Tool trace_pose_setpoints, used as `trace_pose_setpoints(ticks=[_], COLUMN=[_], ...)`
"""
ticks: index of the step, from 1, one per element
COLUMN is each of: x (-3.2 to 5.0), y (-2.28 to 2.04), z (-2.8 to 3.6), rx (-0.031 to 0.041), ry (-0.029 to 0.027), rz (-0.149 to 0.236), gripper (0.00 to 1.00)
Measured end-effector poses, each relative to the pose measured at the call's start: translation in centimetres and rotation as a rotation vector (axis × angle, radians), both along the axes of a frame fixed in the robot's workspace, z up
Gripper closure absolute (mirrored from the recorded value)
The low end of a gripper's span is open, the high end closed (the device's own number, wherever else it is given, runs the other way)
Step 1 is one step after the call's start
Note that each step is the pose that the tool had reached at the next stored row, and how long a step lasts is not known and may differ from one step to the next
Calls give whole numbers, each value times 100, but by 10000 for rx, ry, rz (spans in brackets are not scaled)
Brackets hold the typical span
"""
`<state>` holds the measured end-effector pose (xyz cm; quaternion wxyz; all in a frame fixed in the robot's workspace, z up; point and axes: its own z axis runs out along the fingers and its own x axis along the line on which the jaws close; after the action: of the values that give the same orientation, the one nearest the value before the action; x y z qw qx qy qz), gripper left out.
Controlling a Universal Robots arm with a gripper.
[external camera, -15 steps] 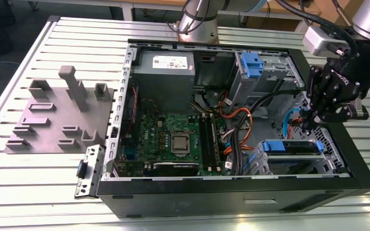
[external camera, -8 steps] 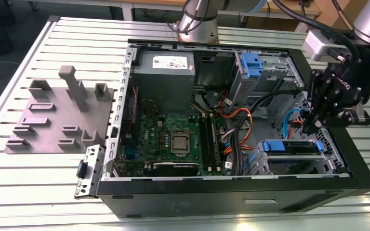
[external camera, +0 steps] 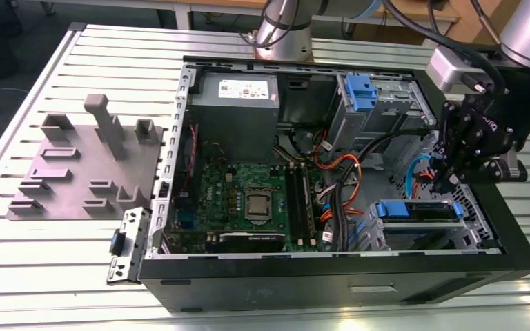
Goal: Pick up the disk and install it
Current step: 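Insert the first disk wire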
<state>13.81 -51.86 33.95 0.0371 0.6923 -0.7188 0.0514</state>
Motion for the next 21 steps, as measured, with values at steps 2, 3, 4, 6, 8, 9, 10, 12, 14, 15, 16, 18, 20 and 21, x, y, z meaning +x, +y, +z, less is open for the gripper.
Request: trace_pose_setpoints(ticks=[2,3,4,6,8,9,10,12,14,15,16,18,20,21], x=[-20,-30,-41,-63,-88,-100,-112,-136,-151,-156,-161,-171,-181,-187], y=[-7,-10,-14,-21,-29,-34,-40,-53,-68,-76,-83,-101,-127,-136], z=[0,0,0,0,0,0,-1,-2,-3,-4,-6,-13,-20,-22], rx=[1,1,1,2,1,1,1,2,3,4,5,8,11,11], ry=[-93,-138,-184,-273,-350,-385,-419,-468,-487,-490,-491,-492,-502,-518], rz=[6,9,13,19,23,26,30,46,93,134,181,265,300,312], gripper=[84,84,84,84,84,84,84,84,84,84,84,84,84,84])
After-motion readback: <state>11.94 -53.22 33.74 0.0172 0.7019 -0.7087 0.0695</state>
